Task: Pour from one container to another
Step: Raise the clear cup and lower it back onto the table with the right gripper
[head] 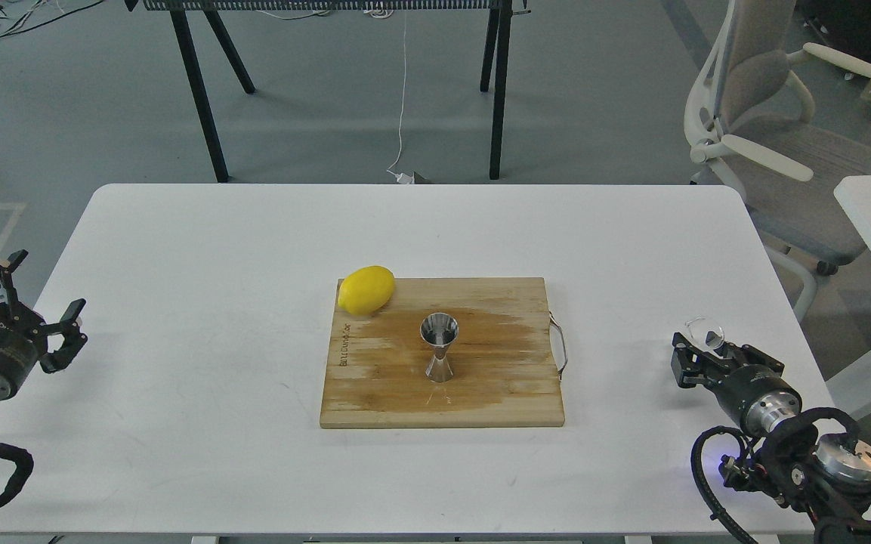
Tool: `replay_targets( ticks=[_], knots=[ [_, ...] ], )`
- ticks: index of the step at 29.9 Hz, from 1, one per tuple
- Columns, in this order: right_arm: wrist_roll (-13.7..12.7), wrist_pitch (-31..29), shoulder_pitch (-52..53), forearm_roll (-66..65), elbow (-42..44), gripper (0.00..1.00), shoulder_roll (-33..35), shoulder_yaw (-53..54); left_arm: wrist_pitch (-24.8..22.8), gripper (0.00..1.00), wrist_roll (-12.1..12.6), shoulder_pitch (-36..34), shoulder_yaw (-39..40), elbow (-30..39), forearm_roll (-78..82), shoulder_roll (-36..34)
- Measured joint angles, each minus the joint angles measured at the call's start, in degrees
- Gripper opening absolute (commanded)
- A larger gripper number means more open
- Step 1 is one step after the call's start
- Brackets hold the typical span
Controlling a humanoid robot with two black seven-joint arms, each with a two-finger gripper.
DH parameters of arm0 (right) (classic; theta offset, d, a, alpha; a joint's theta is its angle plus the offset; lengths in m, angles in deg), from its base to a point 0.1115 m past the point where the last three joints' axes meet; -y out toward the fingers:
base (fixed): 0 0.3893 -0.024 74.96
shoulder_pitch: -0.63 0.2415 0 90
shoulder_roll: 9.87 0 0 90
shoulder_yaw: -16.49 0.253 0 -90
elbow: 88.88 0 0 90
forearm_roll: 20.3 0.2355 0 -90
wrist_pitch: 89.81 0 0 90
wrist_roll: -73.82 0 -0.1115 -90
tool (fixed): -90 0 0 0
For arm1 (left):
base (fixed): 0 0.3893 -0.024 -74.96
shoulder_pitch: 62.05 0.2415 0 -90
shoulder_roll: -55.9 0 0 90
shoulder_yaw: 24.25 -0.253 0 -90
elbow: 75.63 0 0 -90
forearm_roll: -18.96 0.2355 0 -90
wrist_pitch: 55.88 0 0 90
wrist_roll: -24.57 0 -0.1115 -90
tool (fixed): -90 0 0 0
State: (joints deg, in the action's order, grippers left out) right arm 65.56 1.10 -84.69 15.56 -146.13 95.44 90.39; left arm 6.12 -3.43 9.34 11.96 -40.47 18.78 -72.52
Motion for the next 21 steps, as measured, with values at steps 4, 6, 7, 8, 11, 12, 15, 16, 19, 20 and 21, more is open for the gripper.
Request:
replay_targets(
  ticks=[4, 6, 7, 8, 11, 12, 15, 16, 19, 20, 21],
  knots=[
    [0.3, 0.0, 0.3, 0.0, 0.0, 0.52, 0.0, -1.5, 0.0, 1.00, 0.0, 0.2, 0.0, 0.0, 0.0, 0.0],
    [0.3, 0.0, 0.4, 0.0, 0.0, 0.56, 0.0, -1.7, 0.0, 1.00, 0.0, 0.2, 0.0, 0.0, 0.0, -0.1],
    [0.3, 0.0, 0.4, -0.1, 0.0, 0.57, 0.0, -1.7, 0.0, 1.00, 0.0, 0.2, 0.0, 0.0, 0.0, -0.1],
    [0.3, 0.0, 0.4, -0.1, 0.0, 0.59, 0.0, -1.8, 0.0, 1.00, 0.0, 0.2, 0.0, 0.0, 0.0, -0.1],
    [0.4, 0.1, 0.4, -0.1, 0.0, 0.66, 0.1, -1.8, 0.0, 1.00, 0.0, 0.3, 0.0, 0.0, 0.0, -0.1],
    [0.4, 0.1, 0.4, -0.1, 0.0, 0.68, 0.1, -1.8, 0.0, 1.00, 0.0, 0.3, 0.0, 0.0, 0.0, -0.1],
    [0.4, 0.0, 0.4, -0.1, -0.2, 0.77, 0.1, -1.8, 0.0, 1.00, 0.0, 0.3, 0.0, 0.0, 0.0, -0.1],
    [0.4, -0.1, 0.4, -0.1, -0.3, 0.81, 0.1, -1.8, 0.0, 1.00, 0.0, 0.3, 0.0, 0.0, 0.0, -0.1],
    [0.3, -0.1, 0.4, -0.1, -0.5, 0.95, 0.1, -1.7, 0.0, 1.00, 0.0, 0.3, 0.0, 0.0, 0.0, -0.1],
    [0.3, -0.1, 0.4, -0.1, -0.7, 0.95, 0.1, -1.7, 0.0, 1.00, 0.0, 0.3, 0.0, 0.0, 0.0, -0.1],
    [0.2, -0.1, 0.3, -0.1, -0.8, 0.96, 0.1, -1.7, 0.0, 1.00, 0.0, 0.3, 0.0, 0.0, 0.0, -0.1]
  ],
)
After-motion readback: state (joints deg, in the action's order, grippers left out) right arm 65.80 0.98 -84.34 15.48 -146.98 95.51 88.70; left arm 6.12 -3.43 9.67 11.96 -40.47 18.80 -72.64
